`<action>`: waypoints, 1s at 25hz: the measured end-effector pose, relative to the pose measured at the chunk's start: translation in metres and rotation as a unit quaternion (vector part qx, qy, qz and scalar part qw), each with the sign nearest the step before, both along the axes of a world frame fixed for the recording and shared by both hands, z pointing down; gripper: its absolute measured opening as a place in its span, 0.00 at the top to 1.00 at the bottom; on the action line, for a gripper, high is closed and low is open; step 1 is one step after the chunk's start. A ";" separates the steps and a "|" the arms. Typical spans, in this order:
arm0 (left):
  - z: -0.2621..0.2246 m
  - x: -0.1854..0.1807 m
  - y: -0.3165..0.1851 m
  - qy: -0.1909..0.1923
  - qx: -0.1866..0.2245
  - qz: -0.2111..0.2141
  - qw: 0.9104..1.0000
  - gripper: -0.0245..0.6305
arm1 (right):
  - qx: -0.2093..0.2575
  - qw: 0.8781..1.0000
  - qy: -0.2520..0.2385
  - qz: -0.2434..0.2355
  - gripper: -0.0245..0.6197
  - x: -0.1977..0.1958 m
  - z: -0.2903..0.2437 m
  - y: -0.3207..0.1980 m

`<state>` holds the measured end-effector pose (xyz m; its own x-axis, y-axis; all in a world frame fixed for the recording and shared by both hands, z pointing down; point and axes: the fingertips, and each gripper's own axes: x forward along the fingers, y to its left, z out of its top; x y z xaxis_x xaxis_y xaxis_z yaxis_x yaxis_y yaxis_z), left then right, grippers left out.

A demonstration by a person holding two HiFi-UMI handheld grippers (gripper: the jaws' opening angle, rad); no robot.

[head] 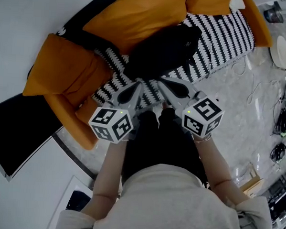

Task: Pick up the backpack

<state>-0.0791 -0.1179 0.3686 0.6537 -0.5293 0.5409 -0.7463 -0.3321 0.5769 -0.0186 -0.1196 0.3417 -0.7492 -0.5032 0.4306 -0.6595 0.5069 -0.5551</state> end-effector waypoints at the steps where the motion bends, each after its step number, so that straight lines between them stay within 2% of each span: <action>1: 0.010 -0.002 0.000 -0.003 -0.007 -0.004 1.000 0.95 | -0.005 1.000 0.003 0.000 0.96 0.001 0.011 -0.003; 5: 0.046 -0.006 0.001 -0.008 -0.026 -0.011 1.000 0.95 | -0.028 1.000 0.004 0.000 0.96 -0.002 0.049 -0.004; 9: 0.076 -0.012 -0.011 0.016 -0.031 -0.038 0.999 0.95 | -0.044 0.999 0.003 -0.005 0.96 -0.007 0.082 -0.008; 16: 0.138 -0.016 -0.009 -0.007 -0.055 -0.045 0.997 0.95 | -0.074 0.997 0.014 -0.005 0.96 0.000 0.134 -0.010; 20: 0.168 -0.010 -0.010 -0.008 -0.075 -0.042 0.996 0.95 | -0.087 0.996 0.013 0.000 0.96 0.001 0.157 -0.011; 25: 0.187 -0.004 -0.011 0.001 -0.098 -0.061 0.993 0.95 | -0.089 0.996 0.003 0.011 0.96 -0.001 0.165 -0.011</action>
